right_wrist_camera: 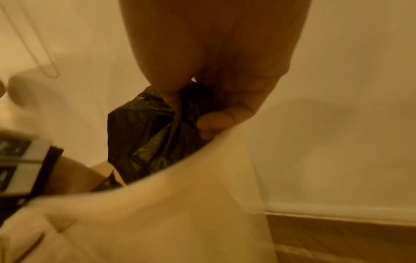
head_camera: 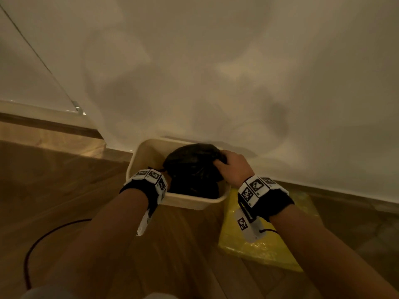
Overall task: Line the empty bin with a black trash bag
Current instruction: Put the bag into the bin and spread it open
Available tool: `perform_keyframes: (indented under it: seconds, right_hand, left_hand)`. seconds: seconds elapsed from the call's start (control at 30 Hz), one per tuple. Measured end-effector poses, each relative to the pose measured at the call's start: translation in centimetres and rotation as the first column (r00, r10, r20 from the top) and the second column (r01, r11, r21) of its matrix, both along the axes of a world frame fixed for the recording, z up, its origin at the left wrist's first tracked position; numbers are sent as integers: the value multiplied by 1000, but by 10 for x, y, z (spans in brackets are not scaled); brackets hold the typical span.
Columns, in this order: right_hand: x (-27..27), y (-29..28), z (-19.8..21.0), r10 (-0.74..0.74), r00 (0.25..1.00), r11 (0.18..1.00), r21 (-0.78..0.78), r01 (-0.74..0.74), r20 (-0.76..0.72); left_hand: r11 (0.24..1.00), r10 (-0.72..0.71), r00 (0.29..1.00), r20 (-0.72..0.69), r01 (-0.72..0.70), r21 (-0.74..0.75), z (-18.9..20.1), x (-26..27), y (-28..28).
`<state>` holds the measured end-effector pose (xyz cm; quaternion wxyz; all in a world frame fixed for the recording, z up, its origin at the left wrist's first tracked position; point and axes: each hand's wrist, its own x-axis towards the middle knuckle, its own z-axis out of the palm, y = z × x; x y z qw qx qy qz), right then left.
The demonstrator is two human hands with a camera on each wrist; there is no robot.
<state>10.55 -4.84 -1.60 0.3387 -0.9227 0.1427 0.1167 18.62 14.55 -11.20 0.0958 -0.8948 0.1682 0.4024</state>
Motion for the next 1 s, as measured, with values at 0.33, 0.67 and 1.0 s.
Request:
perform_keyframes:
  seconds: [0.33,0.67,1.0]
  right_hand:
    - [18,0,1,-195,980,976,108,191,31]
    - [16,-8,5,-238,970,971,-18,240,53]
    - [9,-17,2,-221,968,975,20,220,119]
  left_hand:
    - [840,244,949,201,-104,-532,70,14,15]
    - [492,528,847,65,-243,-836,100,23,57]
    - [889,279,935,221,-165,-427,99,16,28]
